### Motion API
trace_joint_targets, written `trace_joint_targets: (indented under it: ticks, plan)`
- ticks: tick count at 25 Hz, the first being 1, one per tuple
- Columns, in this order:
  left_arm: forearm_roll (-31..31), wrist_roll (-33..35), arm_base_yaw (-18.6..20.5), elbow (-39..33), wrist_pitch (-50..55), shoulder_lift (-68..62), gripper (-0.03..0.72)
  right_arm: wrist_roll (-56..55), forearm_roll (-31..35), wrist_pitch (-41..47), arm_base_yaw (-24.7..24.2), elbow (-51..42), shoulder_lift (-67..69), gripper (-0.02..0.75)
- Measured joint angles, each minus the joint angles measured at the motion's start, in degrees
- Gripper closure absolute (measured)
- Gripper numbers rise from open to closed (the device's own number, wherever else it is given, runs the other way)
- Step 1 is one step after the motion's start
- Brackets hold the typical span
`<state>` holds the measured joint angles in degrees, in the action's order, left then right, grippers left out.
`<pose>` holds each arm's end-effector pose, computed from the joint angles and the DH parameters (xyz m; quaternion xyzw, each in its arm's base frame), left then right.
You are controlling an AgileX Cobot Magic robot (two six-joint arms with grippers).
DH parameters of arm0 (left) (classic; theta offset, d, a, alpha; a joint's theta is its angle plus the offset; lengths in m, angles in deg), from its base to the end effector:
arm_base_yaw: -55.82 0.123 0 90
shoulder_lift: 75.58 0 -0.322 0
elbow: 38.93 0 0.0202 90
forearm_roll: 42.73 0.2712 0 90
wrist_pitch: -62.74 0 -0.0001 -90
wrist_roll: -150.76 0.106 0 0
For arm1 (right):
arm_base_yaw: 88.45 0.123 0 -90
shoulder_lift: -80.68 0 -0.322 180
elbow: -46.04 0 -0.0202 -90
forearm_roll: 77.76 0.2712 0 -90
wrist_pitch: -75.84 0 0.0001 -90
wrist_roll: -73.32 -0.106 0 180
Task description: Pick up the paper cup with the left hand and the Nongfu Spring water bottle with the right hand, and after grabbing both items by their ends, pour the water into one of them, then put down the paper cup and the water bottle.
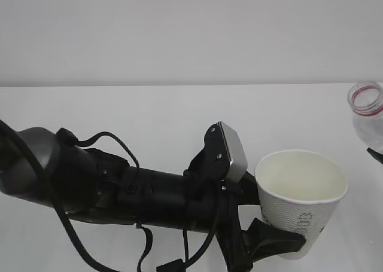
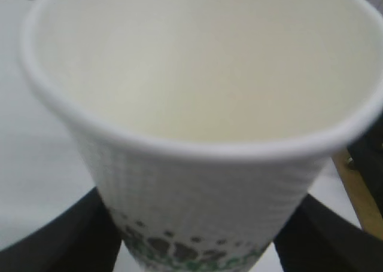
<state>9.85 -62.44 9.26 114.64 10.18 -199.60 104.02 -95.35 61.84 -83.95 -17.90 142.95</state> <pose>0.2319 -0.3420 0.1330 0.5097 0.6210 -0.4454 0.3952 0.1772 0.0217 0.2230 -0.3851 0.7384 -0.1756 0.5250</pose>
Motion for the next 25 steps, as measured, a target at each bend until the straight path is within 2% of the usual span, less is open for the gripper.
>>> trace_joint_targets:
  ticks: [8,25]
  plan:
    - [0.0,0.0,0.0,0.0,0.0,0.0,0.154,8.79,0.0,-1.55,0.0,0.0,0.0,0.314]
    - [2.15,0.0,0.0,0.0,0.28,0.0,0.154,19.33,-0.09,-3.25,0.0,0.0,0.0,0.314]
